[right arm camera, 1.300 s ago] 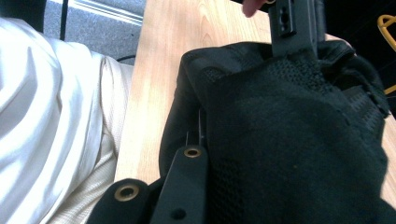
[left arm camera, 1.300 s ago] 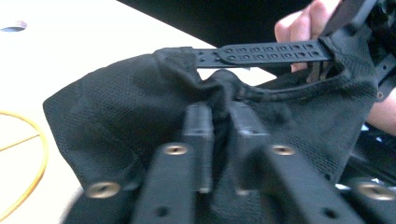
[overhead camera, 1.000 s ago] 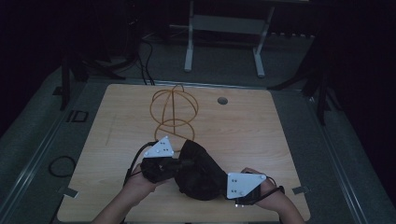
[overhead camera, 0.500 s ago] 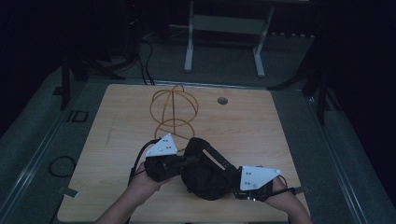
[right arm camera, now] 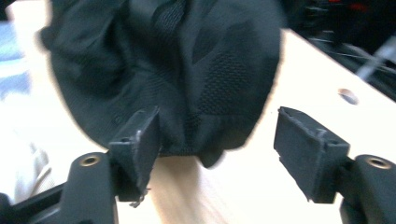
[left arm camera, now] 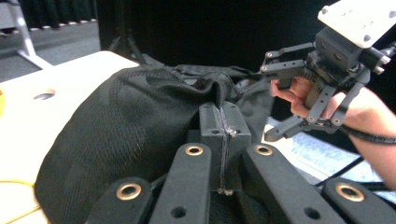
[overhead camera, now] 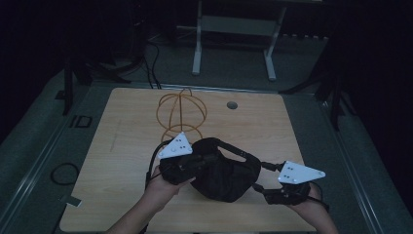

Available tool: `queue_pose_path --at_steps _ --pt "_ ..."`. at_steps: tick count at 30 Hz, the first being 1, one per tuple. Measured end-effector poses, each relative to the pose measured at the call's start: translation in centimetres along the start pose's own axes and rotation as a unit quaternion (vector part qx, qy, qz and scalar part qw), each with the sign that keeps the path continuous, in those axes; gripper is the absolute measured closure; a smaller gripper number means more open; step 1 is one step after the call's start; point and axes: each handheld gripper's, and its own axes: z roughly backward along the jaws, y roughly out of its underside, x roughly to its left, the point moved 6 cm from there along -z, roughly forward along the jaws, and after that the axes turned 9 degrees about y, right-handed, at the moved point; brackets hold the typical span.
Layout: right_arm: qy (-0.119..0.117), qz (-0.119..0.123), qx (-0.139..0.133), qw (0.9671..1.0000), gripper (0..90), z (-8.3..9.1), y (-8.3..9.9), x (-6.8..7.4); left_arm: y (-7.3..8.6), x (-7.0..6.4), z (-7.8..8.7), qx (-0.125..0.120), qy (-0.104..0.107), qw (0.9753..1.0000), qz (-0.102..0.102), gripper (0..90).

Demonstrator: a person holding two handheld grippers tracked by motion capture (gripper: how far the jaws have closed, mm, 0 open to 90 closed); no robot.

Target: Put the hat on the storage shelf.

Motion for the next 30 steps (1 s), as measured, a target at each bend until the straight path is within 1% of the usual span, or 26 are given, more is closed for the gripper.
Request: queue_pose_path --at_steps 1,2,4,5,6,8,10,11,12,13,14,15,16,17,18,19,20,21,22,24,25,26,27,28,29,30 --pt "0.0 0.0 0.0 1.0 30.2 0.0 0.0 0.0 -0.1 0.1 -0.1 -0.004 -0.011 0.9999 0.0 90.0" --pt "0.028 -0.034 -0.015 0.9989 29.1 1.0 -0.4 -0.5 -0.4 0.0 -0.4 -0.008 -0.013 0.9999 -0.002 90.0" --pt "0.05 -0.063 -0.034 0.9962 29.0 2.3 -1.0 -0.5 -0.5 -0.1 -0.5 -0.01 -0.015 0.9998 0.0 90.0" --pt "0.05 -0.063 -0.034 0.9962 29.0 2.3 -1.0 -0.5 -0.6 -0.1 -0.6 -0.013 -0.017 0.9998 -0.001 90.0" --pt "0.054 -0.095 -0.07 0.9915 29.0 3.7 -1.8 0.0 -0.6 -0.1 -0.7 -0.019 -0.026 0.9995 0.0 90.0" --pt "0.053 -0.119 -0.092 0.9873 29.1 4.4 -2.5 1.1 -0.8 -0.2 -1.0 -0.022 -0.033 0.9992 -0.001 90.0" --pt "0.045 -0.151 -0.095 0.983 29.0 4.2 -2.8 2.3 -0.9 -0.3 -1.5 -0.027 -0.045 0.9986 -0.001 90.0" --pt "0.045 -0.151 -0.095 0.983 29.0 4.2 -2.8 2.3 -0.9 -0.3 -1.5 -0.027 -0.045 0.9986 -0.001 90.0" --pt "0.044 -0.174 -0.086 0.98 29.0 3.5 -2.8 3.3 -1.0 -0.6 -1.8 -0.035 -0.051 0.9981 0.0 90.0" --pt "0.053 -0.181 -0.078 0.979 29.0 3.1 -2.6 3.7 -1.0 -0.7 -2.0 -0.039 -0.054 0.9978 0.002 90.0" --pt "0.051 -0.188 -0.078 0.9777 29.0 2.8 -2.4 4.2 -1.1 -0.8 -2.1 -0.044 -0.051 0.9977 0.003 90.0" --pt "0.047 -0.197 -0.078 0.9761 29.0 2.5 -2.3 4.6 -1.2 -0.9 -2.2 -0.051 -0.063 0.9967 0.001 90.0" --pt "0.046 -0.204 -0.077 0.9749 29.0 2.2 -2.1 5.0 -1.2 -1.1 -2.4 -0.051 -0.059 0.997 0.0 90.0" --pt "0.046 -0.204 -0.077 0.9749 29.0 2.2 -2.1 5.0 -1.2 -1.1 -2.4 -0.051 -0.059 0.997 0.0 90.0" --pt "0.043 -0.203 -0.074 0.9753 29.0 1.9 -2.0 5.5 -1.2 -1.1 -2.4 -0.051 -0.059 0.997 0.0 90.0" --pt "0.043 -0.203 -0.074 0.9753 28.6 1.9 -2.0 5.5 -1.3 -1.5 -2.8 -0.062 -0.063 0.9961 -0.004 90.0" --pt "0.036 -0.214 -0.072 0.9734 27.3 1.3 -2.0 6.2 -1.3 -1.7 -2.9 -0.066 -0.065 0.9957 -0.005 90.0" --pt "0.038 -0.215 -0.071 0.9732 25.0 1.0 -2.0 6.3 -1.3 -1.8 -3.0 -0.072 -0.068 0.9951 -0.003 90.0" --pt "0.048 -0.216 -0.069 0.9727 24.4 0.7 -2.0 6.3 -1.3 -2.0 -3.2 -0.071 -0.065 0.9953 -0.003 90.0" --pt "0.051 -0.225 -0.074 0.9701 22.7 0.3 -2.2 6.4 -1.3 -2.4 -3.3 -0.078 -0.069 0.9945 -0.006 90.0" --pt "0.054 -0.229 -0.075 0.9689 22.6 0.2 -2.2 6.3 -1.3 -2.6 -3.5 -0.076 -0.064 0.995 -0.009 90.0" --pt "0.056 -0.231 -0.075 0.9685 21.5 0.0 -2.3 6.3 -1.3 -2.9 -3.6 -0.075 -0.061 0.9952 -0.013 90.0" --pt "0.062 -0.229 -0.076 0.9685 21.9 -0.1 -2.3 6.1 -1.3 -3.1 -3.7 -0.076 -0.063 0.995 -0.016 90.0" --pt "0.068 -0.23 -0.077 0.9678 22.5 -0.3 -2.3 6.0 -1.3 -3.3 -3.9 -0.074 -0.06 0.9953 -0.02 90.0" --pt "0.069 -0.234 -0.074 0.9668 25.8 -0.5 -2.2 5.8 -1.3 -3.4 -3.9 -0.078 -0.059 0.9951 -0.016 90.0" --pt "0.068 -0.234 -0.075 0.967 34.2 -0.5 -2.1 5.8 -1.4 -3.5 -3.9 -0.081 -0.06 0.9947 -0.017 90.0"
